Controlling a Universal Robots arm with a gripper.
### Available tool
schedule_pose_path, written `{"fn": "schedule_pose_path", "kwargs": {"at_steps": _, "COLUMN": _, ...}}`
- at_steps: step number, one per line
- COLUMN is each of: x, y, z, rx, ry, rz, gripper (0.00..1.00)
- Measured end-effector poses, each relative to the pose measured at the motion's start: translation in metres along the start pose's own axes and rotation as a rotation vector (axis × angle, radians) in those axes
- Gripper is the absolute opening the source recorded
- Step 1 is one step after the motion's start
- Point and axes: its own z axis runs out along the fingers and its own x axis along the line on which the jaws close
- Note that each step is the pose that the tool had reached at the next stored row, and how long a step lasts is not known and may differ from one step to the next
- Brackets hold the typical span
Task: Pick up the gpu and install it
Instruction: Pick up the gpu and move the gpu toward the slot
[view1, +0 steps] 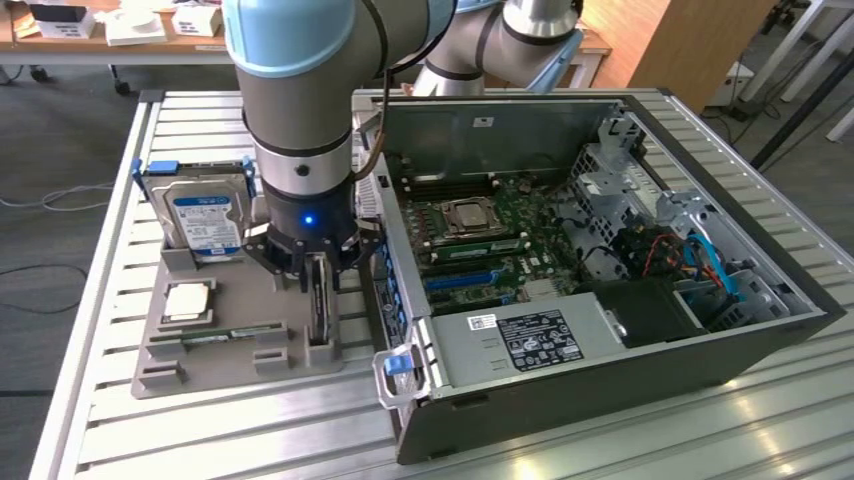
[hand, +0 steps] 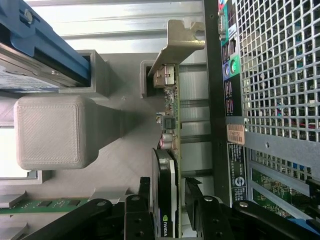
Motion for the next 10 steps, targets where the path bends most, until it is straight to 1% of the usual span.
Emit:
{"fn": "schedule_pose_path", "kwargs": {"at_steps": 7, "x": 0.0, "y": 0.0, "z": 0.0, "rx": 0.0, "ry": 0.0, "rz": 0.0, "gripper": 0.42}}
{"fn": "schedule_pose_path", "kwargs": {"at_steps": 9, "x": 0.0, "y": 0.0, "z": 0.0, "rx": 0.0, "ry": 0.0, "rz": 0.0, "gripper": 0.4}}
{"fn": "schedule_pose_path", "kwargs": {"at_steps": 10, "x": 0.0, "y": 0.0, "z": 0.0, "rx": 0.0, "ry": 0.0, "rz": 0.0, "gripper": 0.33}}
